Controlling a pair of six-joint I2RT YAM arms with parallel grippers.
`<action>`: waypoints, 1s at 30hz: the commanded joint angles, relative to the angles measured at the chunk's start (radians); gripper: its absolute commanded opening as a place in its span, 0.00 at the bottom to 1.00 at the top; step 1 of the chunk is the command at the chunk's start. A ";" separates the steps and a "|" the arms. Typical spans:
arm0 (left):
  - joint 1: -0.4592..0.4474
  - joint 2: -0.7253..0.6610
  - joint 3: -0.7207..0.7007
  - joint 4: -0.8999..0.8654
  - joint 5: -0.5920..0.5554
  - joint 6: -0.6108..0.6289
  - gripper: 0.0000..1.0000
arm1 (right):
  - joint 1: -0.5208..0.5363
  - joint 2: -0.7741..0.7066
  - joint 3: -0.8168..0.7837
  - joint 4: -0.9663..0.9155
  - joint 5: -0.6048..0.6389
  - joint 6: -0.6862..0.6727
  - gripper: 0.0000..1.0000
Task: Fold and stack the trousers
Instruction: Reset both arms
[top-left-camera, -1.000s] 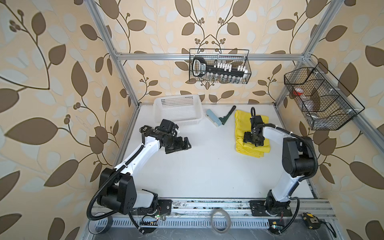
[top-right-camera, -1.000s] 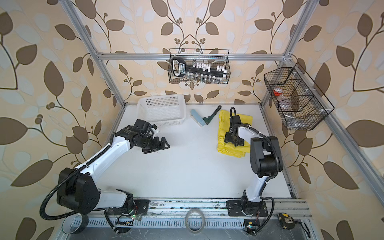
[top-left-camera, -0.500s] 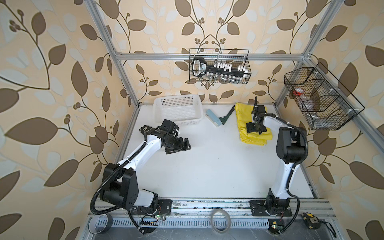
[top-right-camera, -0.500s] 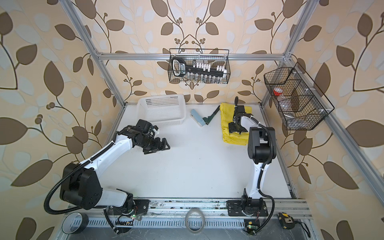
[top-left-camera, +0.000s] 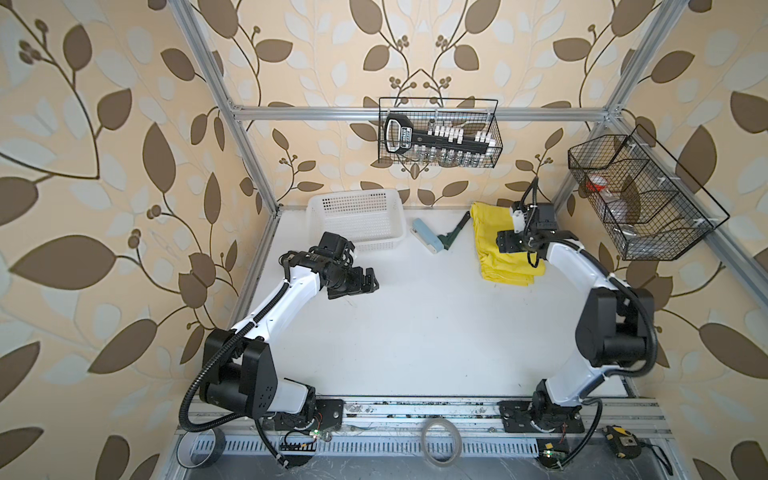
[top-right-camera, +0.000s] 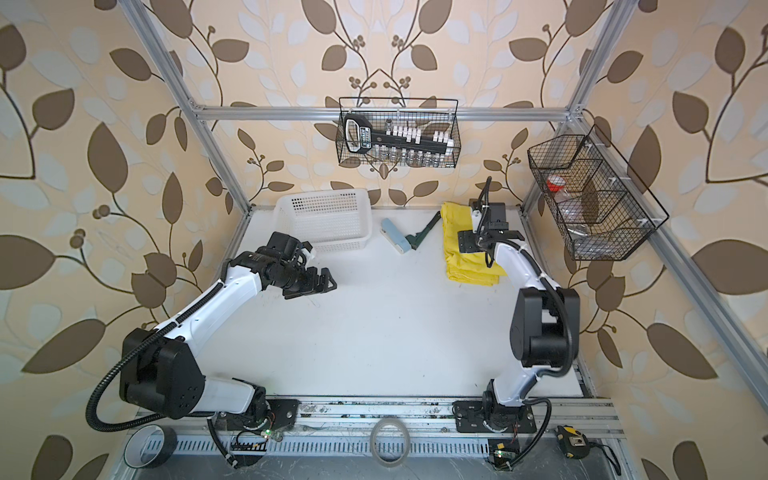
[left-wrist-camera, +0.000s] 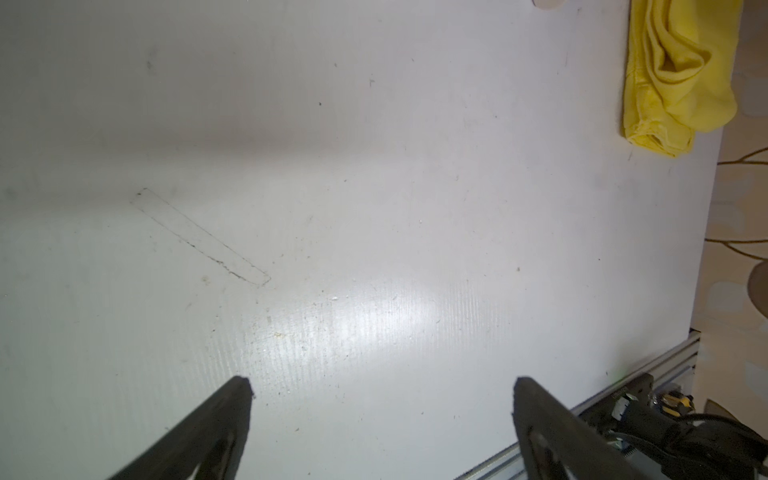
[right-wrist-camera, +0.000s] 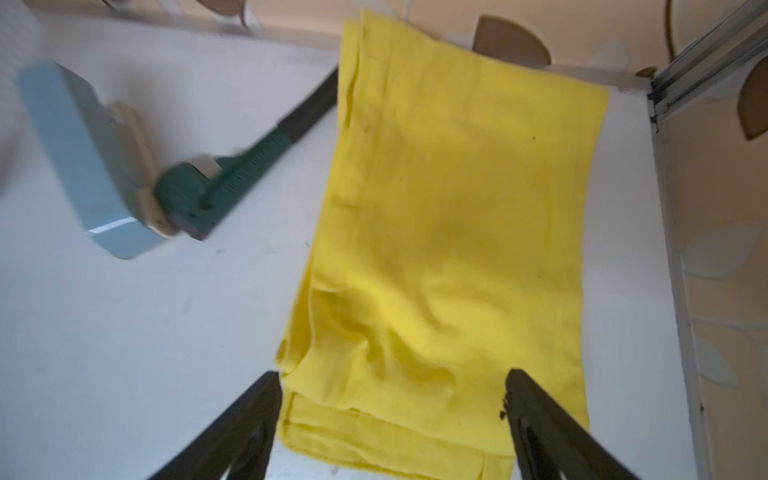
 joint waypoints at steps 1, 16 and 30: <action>0.040 -0.033 0.000 0.034 -0.078 0.042 0.99 | 0.005 -0.131 -0.173 0.105 -0.127 0.080 0.86; 0.245 -0.203 -0.324 0.588 -0.531 -0.025 0.99 | 0.091 -0.476 -0.859 0.836 0.259 0.131 1.00; 0.254 0.075 -0.496 1.094 -0.343 0.264 0.99 | 0.014 -0.308 -1.032 1.259 0.056 0.096 1.00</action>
